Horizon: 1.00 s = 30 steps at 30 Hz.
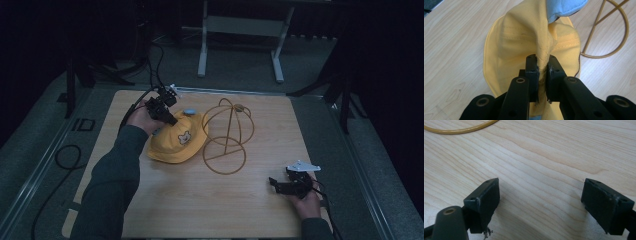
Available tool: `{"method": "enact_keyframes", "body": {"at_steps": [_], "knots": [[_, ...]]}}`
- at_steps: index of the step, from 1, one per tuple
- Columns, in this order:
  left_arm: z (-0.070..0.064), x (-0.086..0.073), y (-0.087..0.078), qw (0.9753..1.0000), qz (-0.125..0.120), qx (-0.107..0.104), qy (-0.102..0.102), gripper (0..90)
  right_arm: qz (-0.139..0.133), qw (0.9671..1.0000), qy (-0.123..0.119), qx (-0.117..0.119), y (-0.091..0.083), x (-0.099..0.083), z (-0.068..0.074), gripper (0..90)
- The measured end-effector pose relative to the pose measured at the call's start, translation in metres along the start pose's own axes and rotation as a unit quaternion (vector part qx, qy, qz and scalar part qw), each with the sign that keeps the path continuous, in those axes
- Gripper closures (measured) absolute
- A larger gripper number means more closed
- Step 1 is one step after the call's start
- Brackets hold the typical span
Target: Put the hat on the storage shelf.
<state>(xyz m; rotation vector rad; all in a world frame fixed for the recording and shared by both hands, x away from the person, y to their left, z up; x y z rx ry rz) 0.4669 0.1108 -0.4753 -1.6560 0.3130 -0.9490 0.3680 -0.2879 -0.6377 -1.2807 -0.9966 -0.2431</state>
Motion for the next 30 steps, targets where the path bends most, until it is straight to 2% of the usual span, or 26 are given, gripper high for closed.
{"method": "enact_keyframes", "body": {"at_steps": [3,6,10,21,30], "knots": [[0.000,0.002,-0.009,1.0000,-0.004,0.002,0.005,81.9,0.000,1.0000,0.001,0.000,0.000,0.000,0.000,15.3],[-0.001,0.002,-0.016,0.9999,-0.015,-0.007,0.002,81.9,-0.001,1.0000,0.001,0.000,0.000,0.000,0.000,15.3],[0.000,0.002,-0.024,0.9998,-0.020,-0.001,0.006,82.0,-0.001,1.0000,0.000,0.000,0.000,0.000,0.000,15.3],[0.000,0.004,-0.039,0.9991,-0.041,-0.005,0.007,82.0,-0.001,1.0000,0.001,0.000,0.000,0.000,0.000,15.3],[0.000,0.006,-0.054,0.9975,-0.070,-0.013,0.000,82.1,-0.001,1.0000,0.001,0.000,0.000,0.000,0.000,15.3]]}}
Point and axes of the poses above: each handheld gripper's, and its own axes: y roughly forward along the jaws, x roughly out of its top, z roughly to its left, the point moved 9 cm from there along y, roughly forward along the jaws, and after that the axes turned 4 degrees about -x, right-handed, at the moved point
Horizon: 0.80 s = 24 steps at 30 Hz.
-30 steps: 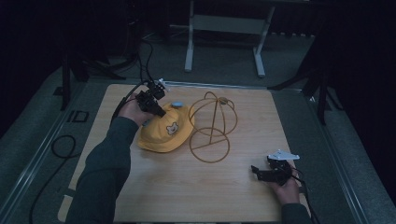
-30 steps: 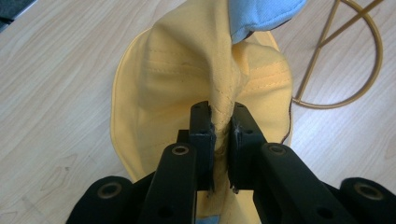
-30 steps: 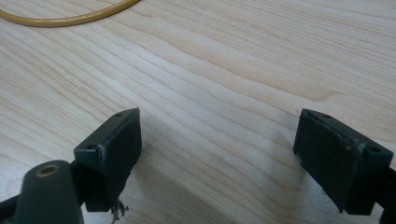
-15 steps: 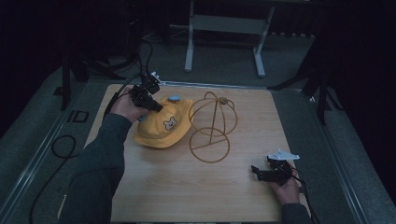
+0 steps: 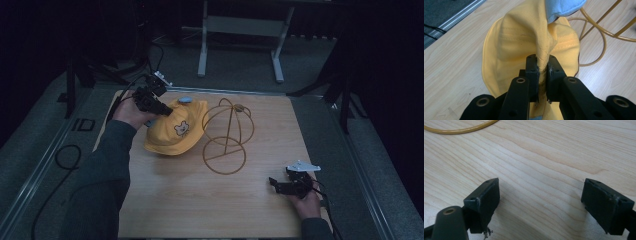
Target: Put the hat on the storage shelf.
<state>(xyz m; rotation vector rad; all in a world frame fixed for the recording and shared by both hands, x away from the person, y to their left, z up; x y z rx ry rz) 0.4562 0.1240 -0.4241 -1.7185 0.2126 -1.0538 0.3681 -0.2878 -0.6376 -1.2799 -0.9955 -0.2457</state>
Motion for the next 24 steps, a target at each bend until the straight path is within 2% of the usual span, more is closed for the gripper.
{"method": "enact_keyframes", "body": {"at_steps": [11,17,24], "knots": [[0.001,0.001,-0.012,0.9997,-0.021,-0.009,-0.006,82.2,0.000,1.0000,0.000,0.000,0.000,0.000,0.000,15.3],[-0.002,0.008,-0.023,0.9996,-0.026,0.001,0.003,82.3,0.000,1.0000,0.000,0.000,0.000,0.000,0.000,15.3],[-0.003,0.016,-0.033,0.9992,-0.039,0.003,0.002,82.3,0.000,1.0000,0.000,0.000,0.000,0.000,0.000,15.3]]}}
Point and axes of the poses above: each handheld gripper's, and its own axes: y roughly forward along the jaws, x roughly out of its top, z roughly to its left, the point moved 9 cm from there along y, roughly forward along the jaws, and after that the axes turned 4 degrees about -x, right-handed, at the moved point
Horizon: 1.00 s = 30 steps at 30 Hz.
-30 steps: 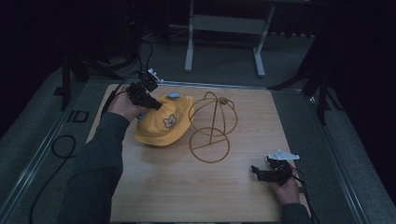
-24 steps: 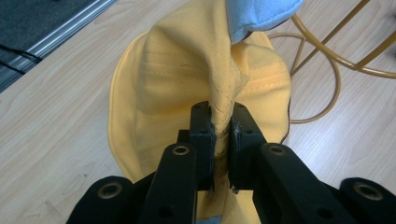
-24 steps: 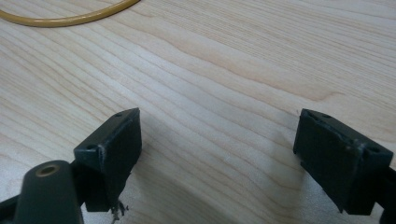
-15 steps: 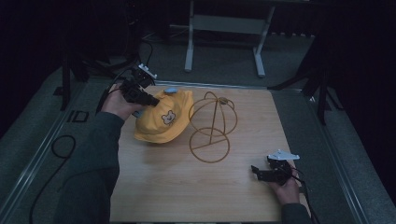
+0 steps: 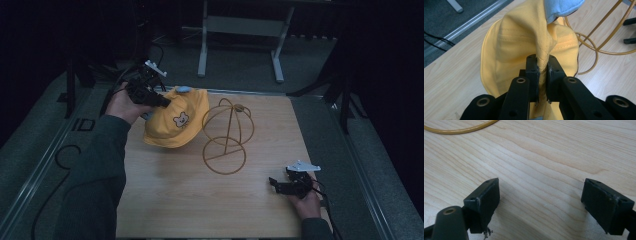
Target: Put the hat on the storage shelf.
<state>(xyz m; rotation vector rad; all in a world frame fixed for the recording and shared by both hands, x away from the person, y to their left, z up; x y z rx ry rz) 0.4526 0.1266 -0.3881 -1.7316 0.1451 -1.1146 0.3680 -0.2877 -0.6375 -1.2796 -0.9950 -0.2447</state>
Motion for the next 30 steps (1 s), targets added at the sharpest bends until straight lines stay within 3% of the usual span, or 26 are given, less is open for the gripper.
{"method": "enact_keyframes", "body": {"at_steps": [30], "knots": [[-0.002,0.011,-0.011,0.9996,-0.028,0.000,-0.002,82.3,0.000,1.0000,0.000,0.000,0.000,0.000,0.000,15.3]]}}
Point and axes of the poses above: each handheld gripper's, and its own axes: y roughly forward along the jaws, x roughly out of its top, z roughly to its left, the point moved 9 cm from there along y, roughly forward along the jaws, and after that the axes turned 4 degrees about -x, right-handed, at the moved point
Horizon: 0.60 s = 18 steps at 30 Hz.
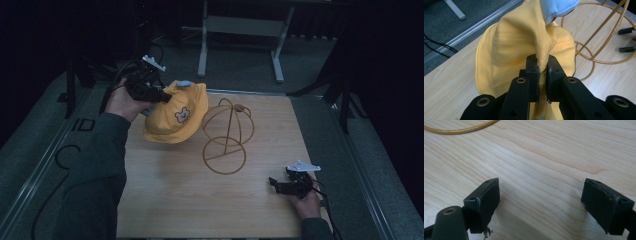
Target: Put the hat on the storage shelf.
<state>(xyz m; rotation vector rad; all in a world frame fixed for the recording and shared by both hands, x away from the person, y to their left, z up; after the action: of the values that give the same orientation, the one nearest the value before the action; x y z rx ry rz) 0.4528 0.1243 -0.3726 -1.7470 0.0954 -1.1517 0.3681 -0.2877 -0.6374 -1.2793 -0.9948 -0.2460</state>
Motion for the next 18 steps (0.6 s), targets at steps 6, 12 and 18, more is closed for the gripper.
{"method": "enact_keyframes", "body": {"at_steps": [6,12,18], "knots": [[-0.002,0.004,-0.006,0.9999,-0.010,0.000,0.004,82.3,0.000,1.0000,0.001,0.000,0.000,0.000,0.000,15.3],[-0.001,0.006,-0.013,0.9997,-0.024,-0.002,0.001,82.3,0.000,1.0000,0.001,0.000,0.000,0.000,0.000,15.3],[-0.003,0.008,-0.017,0.9993,-0.037,-0.008,-0.002,82.3,0.001,1.0000,0.001,0.000,0.000,0.000,0.000,15.3]]}}
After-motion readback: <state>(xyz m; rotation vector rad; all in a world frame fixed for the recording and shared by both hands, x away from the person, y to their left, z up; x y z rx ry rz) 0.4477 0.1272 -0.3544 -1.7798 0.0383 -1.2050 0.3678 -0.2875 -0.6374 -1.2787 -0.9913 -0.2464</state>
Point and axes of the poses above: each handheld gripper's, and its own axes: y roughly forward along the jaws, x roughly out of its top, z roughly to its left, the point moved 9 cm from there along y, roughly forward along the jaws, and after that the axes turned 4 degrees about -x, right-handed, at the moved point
